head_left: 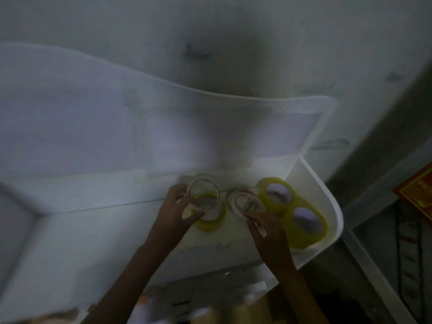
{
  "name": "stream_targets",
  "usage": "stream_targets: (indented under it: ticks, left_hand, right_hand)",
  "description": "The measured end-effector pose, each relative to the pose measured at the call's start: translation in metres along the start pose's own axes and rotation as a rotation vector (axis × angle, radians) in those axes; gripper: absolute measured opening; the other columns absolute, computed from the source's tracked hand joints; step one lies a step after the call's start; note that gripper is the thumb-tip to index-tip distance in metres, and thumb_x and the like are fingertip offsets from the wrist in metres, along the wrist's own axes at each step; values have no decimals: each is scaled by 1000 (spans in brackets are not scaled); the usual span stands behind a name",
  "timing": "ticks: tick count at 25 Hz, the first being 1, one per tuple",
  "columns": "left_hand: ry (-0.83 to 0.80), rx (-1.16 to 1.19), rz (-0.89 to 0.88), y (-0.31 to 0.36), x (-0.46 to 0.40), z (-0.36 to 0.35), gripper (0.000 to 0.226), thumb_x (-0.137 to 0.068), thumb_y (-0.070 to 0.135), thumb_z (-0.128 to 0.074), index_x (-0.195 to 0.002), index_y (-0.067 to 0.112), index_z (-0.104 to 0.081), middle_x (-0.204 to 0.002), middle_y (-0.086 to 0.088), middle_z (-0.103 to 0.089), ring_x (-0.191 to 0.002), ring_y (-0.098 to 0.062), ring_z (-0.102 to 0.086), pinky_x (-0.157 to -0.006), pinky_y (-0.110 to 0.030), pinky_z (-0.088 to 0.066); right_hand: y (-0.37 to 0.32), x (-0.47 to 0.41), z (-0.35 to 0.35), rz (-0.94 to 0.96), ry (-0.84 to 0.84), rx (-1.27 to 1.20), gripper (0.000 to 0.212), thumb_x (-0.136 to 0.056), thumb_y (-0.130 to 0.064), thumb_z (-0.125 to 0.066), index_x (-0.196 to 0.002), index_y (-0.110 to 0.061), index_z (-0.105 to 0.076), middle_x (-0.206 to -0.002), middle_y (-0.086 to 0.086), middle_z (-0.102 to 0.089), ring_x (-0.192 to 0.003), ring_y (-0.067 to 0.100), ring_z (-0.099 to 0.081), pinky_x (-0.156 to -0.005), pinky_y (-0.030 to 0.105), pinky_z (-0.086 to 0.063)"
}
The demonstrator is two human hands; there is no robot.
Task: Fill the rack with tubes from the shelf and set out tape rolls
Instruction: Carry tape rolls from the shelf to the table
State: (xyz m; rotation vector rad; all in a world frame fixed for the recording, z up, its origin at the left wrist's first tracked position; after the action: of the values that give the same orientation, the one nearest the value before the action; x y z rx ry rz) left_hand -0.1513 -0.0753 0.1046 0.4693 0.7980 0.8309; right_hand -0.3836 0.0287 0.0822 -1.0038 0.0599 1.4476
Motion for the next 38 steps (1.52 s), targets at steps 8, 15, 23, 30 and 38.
stream_targets:
  ticks: [8, 15, 23, 30, 38]
  left_hand:
    - [330, -242, 244, 23, 143, 103, 25, -76, 39, -74, -87, 18, -67, -118, -5, -55, -105, -4, -52, -86, -14, -41]
    - [583, -492, 414, 37, 266, 210, 41, -86, 48, -57, -90, 9, -65, -115, -16, -53, -107, -19, -50, -87, -14, -35]
    - [741, -642, 515, 21, 416, 347, 23, -77, 17, -80, -90, 8, -64, -115, -9, -50, -107, -21, -53, -91, -14, -39]
    - [748, -695, 548, -48, 516, 470, 30, -87, 41, -60, -93, 12, -63, -113, -8, -54, -108, -22, -53, -84, -16, -38]
    - [705, -614, 510, -162, 508, 559, 24, -84, 29, -73, -94, 9, -64, -112, -10, -55, -109, -22, -54, -87, -18, -42]
  right_hand:
    - [-84, -2, -39, 208, -214, -289, 21, -90, -22, -54, -97, -14, -72, -100, -5, -69, -96, 16, -63, -91, 25, -44]
    - [-224, 24, -92, 401, -445, -480, 19, -91, -21, -55, -101, -22, -70, -100, -13, -66, -97, 8, -57, -82, 21, -46]
    - [-425, 95, -151, 617, -504, -676, 18, -93, -22, -55, -101, -19, -71, -99, -9, -66, -96, 12, -58, -80, 22, -47]
    - [-560, 171, -234, 681, -596, -693, 19, -95, -27, -53, -103, -21, -69, -99, -13, -63, -96, 4, -56, -77, 22, -49]
    - [-629, 159, -341, 536, -564, -623, 17, -92, -20, -57, -104, -22, -70, -100, -14, -64, -97, 5, -56, -78, 25, -50]
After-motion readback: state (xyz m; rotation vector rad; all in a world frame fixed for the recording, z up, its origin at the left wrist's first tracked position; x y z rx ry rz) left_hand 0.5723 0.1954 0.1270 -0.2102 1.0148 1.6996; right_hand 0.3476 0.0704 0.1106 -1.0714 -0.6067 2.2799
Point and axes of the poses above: each hand's wrist, its own x-axis away from the middle knuckle, its own z-axis out of the back of the hand, y = z × x, the point moved 4 cm from there along -x, towards the middle knuckle
